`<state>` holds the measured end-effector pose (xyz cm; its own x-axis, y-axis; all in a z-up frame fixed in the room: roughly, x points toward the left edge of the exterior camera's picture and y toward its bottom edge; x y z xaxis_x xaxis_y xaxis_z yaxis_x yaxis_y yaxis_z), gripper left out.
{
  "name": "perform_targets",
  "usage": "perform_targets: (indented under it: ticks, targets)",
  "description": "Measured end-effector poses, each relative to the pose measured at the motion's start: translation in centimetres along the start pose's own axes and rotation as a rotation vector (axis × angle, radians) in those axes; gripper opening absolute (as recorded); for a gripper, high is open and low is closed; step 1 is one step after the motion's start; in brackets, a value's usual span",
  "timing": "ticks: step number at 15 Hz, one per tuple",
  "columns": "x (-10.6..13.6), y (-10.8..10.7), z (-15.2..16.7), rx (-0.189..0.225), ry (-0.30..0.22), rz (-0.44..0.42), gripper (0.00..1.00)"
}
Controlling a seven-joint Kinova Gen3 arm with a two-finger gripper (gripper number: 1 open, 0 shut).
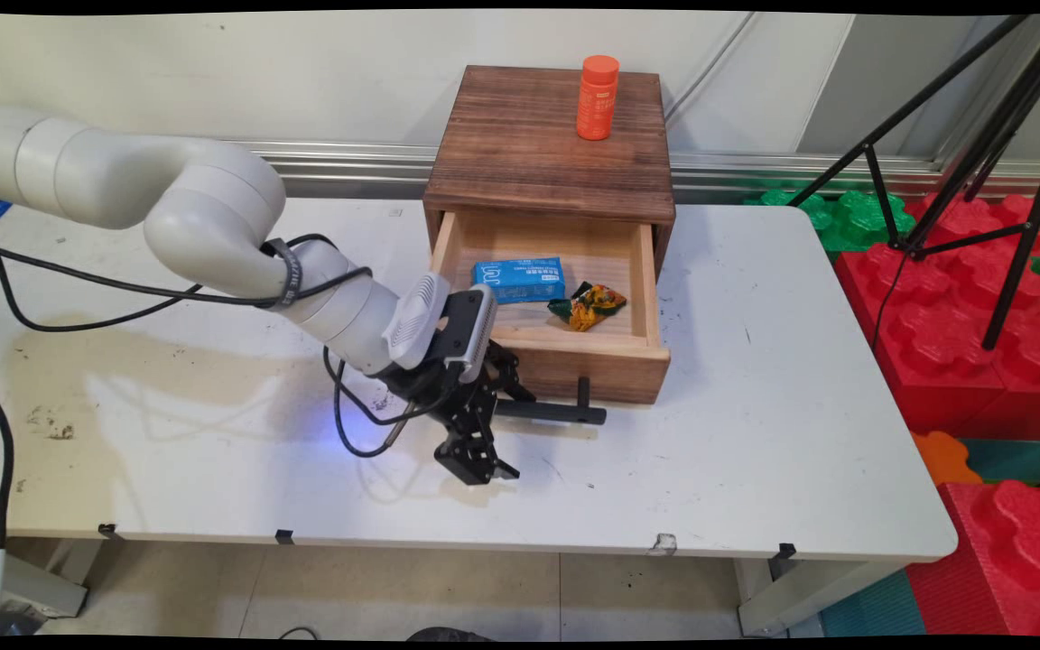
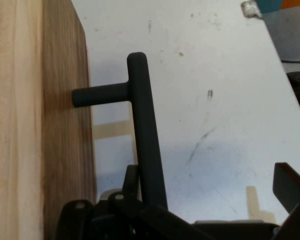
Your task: Open the drawer
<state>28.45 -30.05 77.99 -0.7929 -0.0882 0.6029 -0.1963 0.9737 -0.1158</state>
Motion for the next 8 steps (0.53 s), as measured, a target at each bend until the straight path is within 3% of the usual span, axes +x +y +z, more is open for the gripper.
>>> perform_targets:
  ticks: [8]
  targets:
    - [0.3,1.6,0.1,-0.021,0.005,0.000,1.00]
